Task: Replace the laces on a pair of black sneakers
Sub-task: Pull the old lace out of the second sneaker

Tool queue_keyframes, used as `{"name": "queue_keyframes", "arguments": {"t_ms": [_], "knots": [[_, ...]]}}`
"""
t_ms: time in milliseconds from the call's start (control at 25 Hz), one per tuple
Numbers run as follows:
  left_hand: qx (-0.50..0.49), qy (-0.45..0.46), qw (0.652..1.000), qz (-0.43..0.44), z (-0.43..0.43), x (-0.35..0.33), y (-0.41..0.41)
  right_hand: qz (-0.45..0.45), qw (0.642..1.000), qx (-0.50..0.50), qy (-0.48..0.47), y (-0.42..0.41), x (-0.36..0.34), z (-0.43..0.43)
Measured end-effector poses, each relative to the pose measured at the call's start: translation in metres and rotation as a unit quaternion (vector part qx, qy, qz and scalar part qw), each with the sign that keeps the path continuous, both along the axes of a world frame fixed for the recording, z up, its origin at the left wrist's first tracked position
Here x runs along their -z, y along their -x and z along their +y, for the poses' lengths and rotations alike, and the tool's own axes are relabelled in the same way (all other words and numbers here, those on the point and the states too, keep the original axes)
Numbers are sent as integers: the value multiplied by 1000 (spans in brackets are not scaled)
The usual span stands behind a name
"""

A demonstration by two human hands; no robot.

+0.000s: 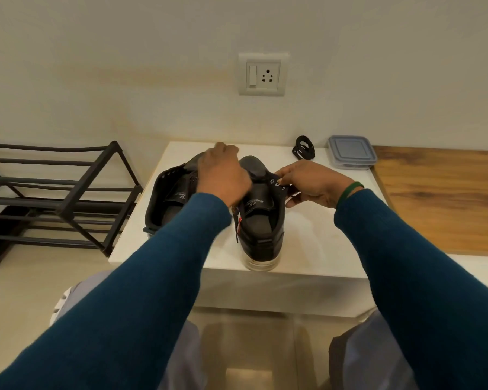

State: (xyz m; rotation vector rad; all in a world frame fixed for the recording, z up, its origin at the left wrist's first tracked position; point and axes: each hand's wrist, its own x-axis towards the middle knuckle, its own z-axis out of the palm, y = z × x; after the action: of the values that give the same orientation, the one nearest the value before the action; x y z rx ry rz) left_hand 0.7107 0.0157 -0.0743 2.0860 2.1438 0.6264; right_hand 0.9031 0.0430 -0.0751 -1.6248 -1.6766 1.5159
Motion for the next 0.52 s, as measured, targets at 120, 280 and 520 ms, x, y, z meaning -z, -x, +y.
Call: {"name": "queue_keyframes", "arguments": {"t_ms": [120, 280, 520], "knots": [[92, 50, 990, 97, 0, 7, -25, 7, 1000, -9, 0, -4, -1, 0], [59, 78, 982, 163, 5, 9, -38, 14, 1000, -8, -3, -3, -2, -3], [-69, -21, 997, -22, 6, -5, 7, 46, 999, 3, 13, -6, -3, -6]]}}
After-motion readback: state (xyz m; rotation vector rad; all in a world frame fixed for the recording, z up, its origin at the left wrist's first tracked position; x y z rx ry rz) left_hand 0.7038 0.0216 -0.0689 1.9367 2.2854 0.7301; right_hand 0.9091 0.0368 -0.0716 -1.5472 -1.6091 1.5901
